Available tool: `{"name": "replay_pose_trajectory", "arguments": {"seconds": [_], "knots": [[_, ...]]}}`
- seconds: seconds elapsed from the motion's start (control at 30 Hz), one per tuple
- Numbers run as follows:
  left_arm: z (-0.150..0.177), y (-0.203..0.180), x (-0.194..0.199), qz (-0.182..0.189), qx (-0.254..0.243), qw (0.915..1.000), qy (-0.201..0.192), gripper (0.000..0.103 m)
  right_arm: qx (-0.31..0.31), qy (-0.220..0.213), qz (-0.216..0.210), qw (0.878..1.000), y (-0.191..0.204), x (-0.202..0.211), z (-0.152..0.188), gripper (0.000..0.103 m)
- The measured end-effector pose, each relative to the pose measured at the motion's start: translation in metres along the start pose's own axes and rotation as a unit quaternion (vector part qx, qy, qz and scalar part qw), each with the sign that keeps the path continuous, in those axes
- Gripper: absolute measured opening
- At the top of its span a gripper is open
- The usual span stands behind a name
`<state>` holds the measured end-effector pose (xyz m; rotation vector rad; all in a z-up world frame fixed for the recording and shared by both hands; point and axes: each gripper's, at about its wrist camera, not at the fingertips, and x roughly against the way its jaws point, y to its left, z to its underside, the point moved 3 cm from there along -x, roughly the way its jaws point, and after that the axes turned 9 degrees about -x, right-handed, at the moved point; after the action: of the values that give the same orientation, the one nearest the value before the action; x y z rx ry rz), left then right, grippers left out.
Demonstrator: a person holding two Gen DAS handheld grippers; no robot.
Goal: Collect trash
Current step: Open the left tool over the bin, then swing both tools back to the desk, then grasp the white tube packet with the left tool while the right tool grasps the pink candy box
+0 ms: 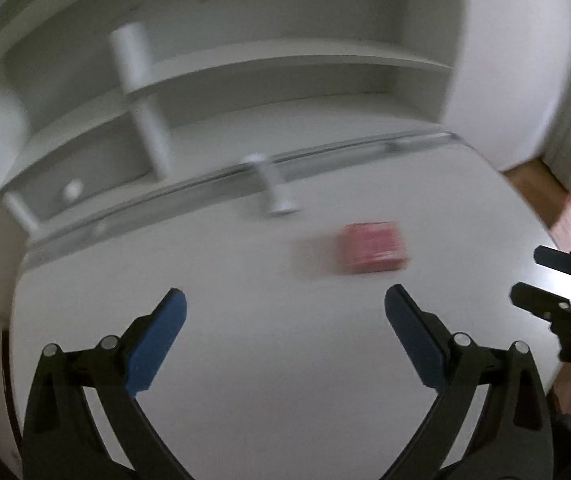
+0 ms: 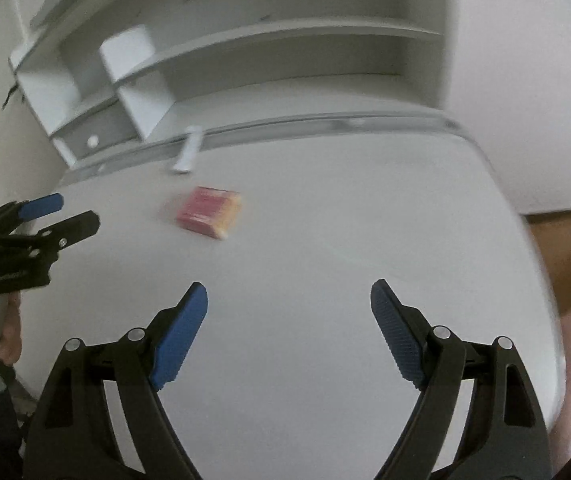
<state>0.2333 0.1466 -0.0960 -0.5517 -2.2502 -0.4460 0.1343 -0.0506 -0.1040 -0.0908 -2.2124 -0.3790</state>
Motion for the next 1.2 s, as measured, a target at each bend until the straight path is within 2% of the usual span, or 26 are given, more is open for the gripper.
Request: {"name": "replay_pose_trajectory", "arguments": {"seconds": [0.17, 0.33, 0.5, 0.57, 0.6, 0.67, 0.77, 0.93, 1.07, 1.13, 1.2], "knots": [[0.021, 0.045, -0.007, -0.01, 0.028, 0.9995, 0.014, 0.096, 0.019, 0.033, 0.006, 0.999, 0.059, -0.049, -0.014, 0.081], [0.03, 0.062, -0.015, -0.006, 0.043, 0.9988, 0.022, 0.096, 0.016, 0.047, 0.027, 0.998, 0.073, -0.084, -0.025, 0.081], [0.015, 0.063, -0.037, 0.006, 0.042, 0.9988, 0.024, 0.096, 0.007, 0.043, 0.041, 0.998, 0.074, -0.098, -0.034, 0.075], [0.006, 0.06, -0.043, 0.012, 0.039, 0.999, 0.021, 0.096, 0.009, 0.034, 0.047, 0.998, 0.072, -0.1, -0.038, 0.058], [-0.002, 0.056, -0.047, 0.009, 0.034, 0.9993, 0.016, 0.096, 0.007, 0.028, 0.046, 0.999, 0.071, -0.1, -0.039, 0.056], [-0.015, 0.051, -0.058, 0.013, 0.03, 0.9994, 0.014, 0.096, 0.0, 0.026, 0.041, 0.999, 0.066, -0.101, -0.042, 0.055], [-0.042, 0.036, -0.078, 0.045, 0.033, 0.9984, 0.014, 0.096, -0.002, 0.024, 0.04, 0.999, 0.059, -0.099, -0.041, 0.055], [-0.08, 0.006, -0.12, 0.041, 0.024, 0.9985, 0.026, 0.096, -0.008, 0.028, 0.036, 0.999, 0.041, -0.089, -0.038, 0.055], [-0.091, -0.005, -0.142, 0.035, 0.025, 0.9982, 0.042, 0.095, -0.006, 0.023, 0.041, 0.999, 0.027, -0.078, -0.036, 0.055], [-0.091, -0.007, -0.148, 0.028, 0.026, 0.9979, 0.052, 0.089, -0.009, 0.019, 0.043, 0.999, 0.015, -0.071, -0.035, 0.055], [-0.09, -0.01, -0.15, 0.023, 0.026, 0.9979, 0.056, 0.076, -0.015, 0.015, 0.044, 0.999, 0.003, -0.065, -0.034, 0.055]]}}
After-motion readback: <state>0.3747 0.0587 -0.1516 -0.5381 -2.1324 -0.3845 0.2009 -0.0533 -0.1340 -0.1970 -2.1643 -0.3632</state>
